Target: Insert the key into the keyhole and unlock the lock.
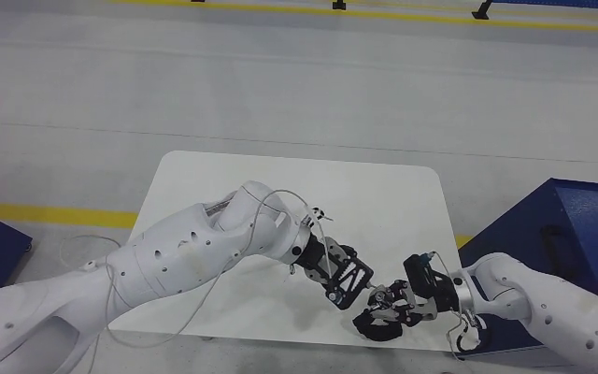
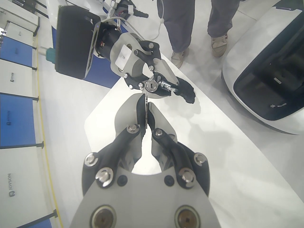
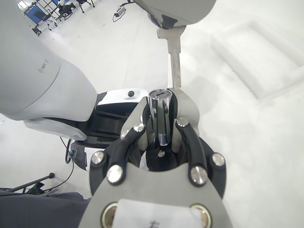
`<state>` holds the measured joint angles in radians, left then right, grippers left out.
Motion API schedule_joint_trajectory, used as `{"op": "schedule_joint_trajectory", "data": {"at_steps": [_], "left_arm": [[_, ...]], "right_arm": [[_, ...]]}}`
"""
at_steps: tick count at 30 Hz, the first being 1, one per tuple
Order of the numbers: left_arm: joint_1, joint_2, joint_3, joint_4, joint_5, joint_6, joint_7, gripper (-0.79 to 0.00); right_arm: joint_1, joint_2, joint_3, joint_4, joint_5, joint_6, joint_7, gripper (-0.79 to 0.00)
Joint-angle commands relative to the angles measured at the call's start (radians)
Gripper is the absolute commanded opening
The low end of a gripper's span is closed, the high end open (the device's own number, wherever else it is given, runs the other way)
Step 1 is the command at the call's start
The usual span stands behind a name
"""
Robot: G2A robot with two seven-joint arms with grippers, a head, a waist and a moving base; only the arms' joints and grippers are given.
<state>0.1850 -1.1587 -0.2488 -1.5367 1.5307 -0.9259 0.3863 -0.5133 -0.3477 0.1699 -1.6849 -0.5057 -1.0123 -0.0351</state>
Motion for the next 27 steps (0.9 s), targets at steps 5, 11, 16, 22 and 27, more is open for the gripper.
{"op": "schedule_joint_trajectory", "data": {"at_steps": [5, 11, 16, 22, 27], "left_arm": [[0.033, 0.015, -0.038, -0.037, 0.021, -0.024, -0.001, -0.785], [0.048, 0.015, -0.054, -0.038, 0.043, -0.076, -0.014, -0.785], [0.066, 0.012, -0.056, -0.03, 0.049, -0.086, -0.021, -0.785], [0.074, 0.009, -0.07, -0.031, 0.052, -0.085, -0.03, -0.785], [0.097, 0.003, -0.099, -0.024, 0.031, -0.045, -0.068, -0.785]], "right_arm": [[0.0, -0.019, 0.0, 0.015, 0.087, 0.0, 0.068, -0.785], [0.004, -0.027, 0.001, 0.025, 0.114, 0.0, 0.096, -0.785], [0.01, -0.025, 0.007, 0.023, 0.124, 0.0, 0.103, -0.785], [0.008, -0.02, 0.012, 0.019, 0.118, 0.0, 0.1, -0.785], [0.023, -0.021, 0.031, 0.034, 0.15, 0.0, 0.107, -0.785]]}}
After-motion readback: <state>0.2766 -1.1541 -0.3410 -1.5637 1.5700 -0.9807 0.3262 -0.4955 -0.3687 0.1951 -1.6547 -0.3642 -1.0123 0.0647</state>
